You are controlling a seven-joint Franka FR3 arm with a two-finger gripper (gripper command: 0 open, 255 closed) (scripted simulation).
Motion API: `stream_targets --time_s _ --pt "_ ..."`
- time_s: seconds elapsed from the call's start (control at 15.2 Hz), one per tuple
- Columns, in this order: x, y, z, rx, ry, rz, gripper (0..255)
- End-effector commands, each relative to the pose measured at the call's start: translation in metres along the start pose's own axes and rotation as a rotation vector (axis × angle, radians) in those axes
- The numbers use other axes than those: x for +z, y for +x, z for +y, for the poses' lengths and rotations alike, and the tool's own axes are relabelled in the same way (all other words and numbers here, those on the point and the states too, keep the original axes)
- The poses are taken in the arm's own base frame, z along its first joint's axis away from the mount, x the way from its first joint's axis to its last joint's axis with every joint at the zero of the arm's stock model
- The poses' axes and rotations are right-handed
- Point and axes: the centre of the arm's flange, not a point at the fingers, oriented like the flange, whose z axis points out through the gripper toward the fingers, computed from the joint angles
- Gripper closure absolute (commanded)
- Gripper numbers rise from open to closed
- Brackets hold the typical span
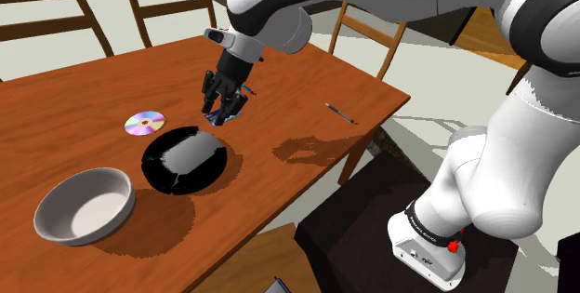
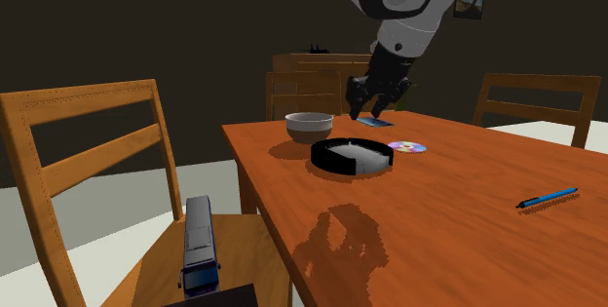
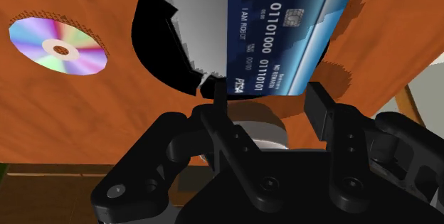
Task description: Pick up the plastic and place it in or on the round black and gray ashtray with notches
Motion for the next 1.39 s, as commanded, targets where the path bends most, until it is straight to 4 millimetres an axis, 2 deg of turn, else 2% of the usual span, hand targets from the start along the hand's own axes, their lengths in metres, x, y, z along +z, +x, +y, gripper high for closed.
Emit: stream_targets --time_s 0.0,0.46,0.53,1.32 --pt "0.011 0.024 0.005 0.001 0.0 0.0 255" --pt "0.052 0.105 0.023 0.001 0.0 0.0 255" --pt "0.053 0.107 0.023 0.001 0.0 0.0 255" --pt "0.106 0.072 0.023 0.001 0.0 0.0 255"
